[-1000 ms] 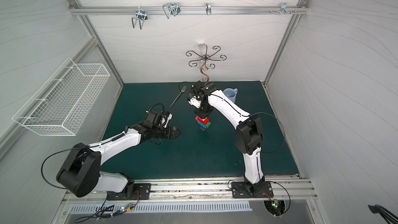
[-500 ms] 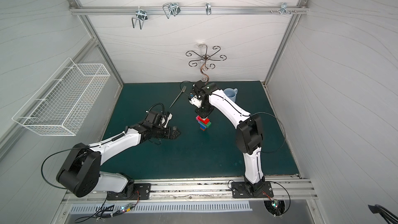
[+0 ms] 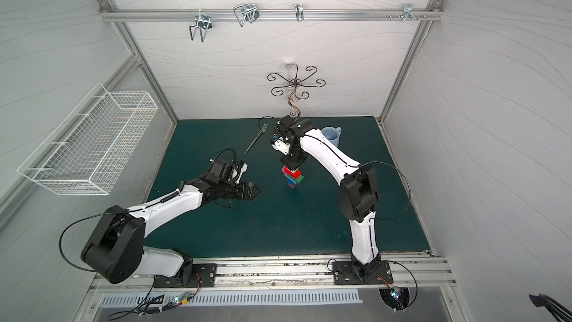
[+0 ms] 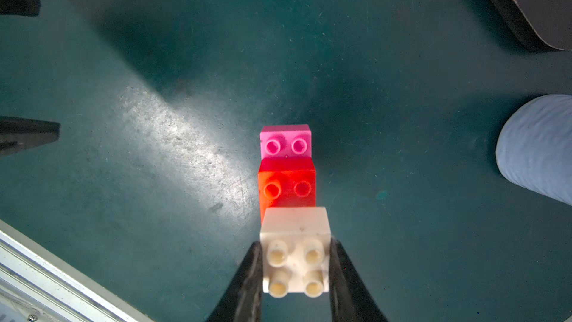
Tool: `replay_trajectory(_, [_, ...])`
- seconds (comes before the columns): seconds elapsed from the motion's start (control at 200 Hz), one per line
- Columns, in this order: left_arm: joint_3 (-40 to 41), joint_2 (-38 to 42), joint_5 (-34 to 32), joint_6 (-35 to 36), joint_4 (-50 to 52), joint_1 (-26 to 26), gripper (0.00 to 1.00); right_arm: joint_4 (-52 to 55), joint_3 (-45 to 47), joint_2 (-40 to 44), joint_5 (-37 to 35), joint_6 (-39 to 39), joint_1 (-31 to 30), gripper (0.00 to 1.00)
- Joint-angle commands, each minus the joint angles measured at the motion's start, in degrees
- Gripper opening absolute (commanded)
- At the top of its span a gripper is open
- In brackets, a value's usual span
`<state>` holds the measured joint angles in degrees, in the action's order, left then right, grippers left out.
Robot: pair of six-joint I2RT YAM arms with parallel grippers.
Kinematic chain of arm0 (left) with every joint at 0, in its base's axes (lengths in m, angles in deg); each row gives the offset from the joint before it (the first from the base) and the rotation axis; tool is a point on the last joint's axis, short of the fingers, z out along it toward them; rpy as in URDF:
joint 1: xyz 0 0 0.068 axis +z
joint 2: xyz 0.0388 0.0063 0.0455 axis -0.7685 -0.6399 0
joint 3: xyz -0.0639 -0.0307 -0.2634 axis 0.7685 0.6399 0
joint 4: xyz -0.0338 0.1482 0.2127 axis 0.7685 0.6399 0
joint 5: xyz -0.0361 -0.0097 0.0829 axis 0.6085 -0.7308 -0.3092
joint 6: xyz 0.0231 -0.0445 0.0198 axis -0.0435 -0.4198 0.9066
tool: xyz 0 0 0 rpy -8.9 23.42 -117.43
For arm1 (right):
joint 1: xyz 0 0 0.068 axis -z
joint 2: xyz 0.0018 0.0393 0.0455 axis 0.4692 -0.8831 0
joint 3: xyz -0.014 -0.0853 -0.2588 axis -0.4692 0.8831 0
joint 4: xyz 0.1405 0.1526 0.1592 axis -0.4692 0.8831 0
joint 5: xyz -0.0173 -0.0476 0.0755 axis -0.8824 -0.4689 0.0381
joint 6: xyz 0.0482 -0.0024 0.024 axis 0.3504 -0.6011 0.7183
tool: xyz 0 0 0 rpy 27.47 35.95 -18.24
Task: Assemble a spoon with lego
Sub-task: Assemble the lego brick with the lego brick.
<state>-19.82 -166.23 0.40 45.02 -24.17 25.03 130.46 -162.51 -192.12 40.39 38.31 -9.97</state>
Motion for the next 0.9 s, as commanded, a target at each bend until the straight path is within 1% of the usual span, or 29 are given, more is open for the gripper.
replay_trajectory(0.0, [-2.66,-0.61,-0.31,0.70,-0.98,-0.21,1.00,0.37,0.69,1.54,0.77,0.31,0.26,0.17])
replay_trajectory(0.365, [-2.61,-0.61,-0.40,0.66,-0.84,-0.21,1.00,-0.33,1.54,3.33,1.41,0.41,0.32,0.17])
replay_trajectory(0.6, [-2.33,-0.45,-0.57,0.58,-0.93,-0.21,1.00,-0.48,1.45,3.41,0.59,0.53,0.26,0.17])
replay_trajectory(0.895, [-2.56,-0.87,-0.49,0.64,-0.81,-0.21,1.00,-0.46,2.03,2.62,1.55,0.54,0.22,0.17])
